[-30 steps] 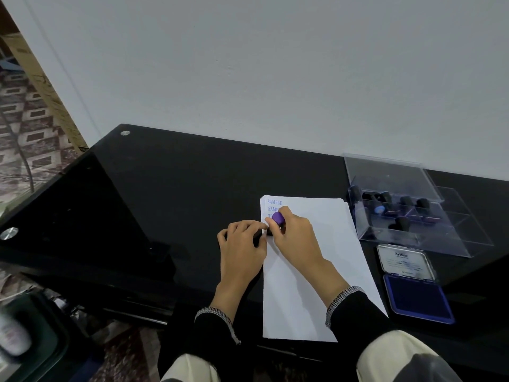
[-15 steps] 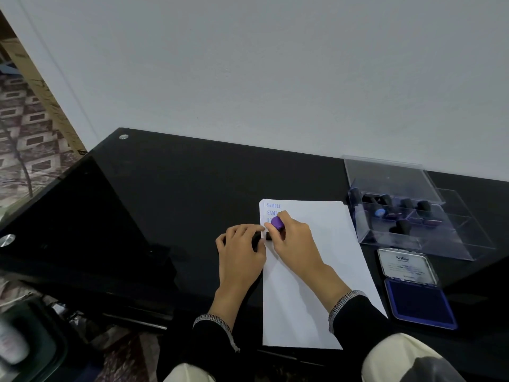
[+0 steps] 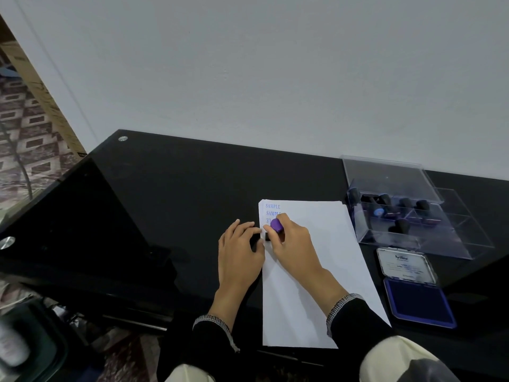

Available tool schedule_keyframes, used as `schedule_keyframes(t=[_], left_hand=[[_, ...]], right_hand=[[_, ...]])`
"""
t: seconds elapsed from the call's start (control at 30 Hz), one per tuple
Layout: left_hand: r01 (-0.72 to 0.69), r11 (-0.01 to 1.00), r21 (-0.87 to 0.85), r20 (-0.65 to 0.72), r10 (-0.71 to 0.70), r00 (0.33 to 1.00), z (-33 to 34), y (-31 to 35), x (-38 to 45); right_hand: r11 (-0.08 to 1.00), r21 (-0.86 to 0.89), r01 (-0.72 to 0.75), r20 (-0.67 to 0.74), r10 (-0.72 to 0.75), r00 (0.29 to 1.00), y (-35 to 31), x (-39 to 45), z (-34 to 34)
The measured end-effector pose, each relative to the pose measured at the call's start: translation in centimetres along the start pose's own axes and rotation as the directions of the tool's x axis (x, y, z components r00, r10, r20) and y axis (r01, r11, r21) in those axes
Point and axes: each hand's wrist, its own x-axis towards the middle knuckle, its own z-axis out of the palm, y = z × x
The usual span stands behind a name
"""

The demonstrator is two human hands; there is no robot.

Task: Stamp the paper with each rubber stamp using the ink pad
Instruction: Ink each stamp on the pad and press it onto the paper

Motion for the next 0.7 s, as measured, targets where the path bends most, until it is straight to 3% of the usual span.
schedule_keyframes(t=[0.3,0.53,0.7], left_hand=[[-0.008,1.0,-0.012,-0.011,0.007,1.0,0.1,-0.1,0.0],[-0.015,1.0,-0.007,-0.008,0.015,1.0,0.0,0.0,0.1],[-0.018,1.0,-0.011,-0.008,0.017,1.0,0.1,-0.2,0.0]], right_hand=[[1.0,0.016,-0.019,0.02,0.018,1.0,0.1,0.7,-0.1],[0.999,0.035,0.019,-0.04,-0.018,0.999,0.2,-0.6,0.4],[0.999,0.053,0.003,0.018,-0.004,1.0,0.1,0.7,-0.2]])
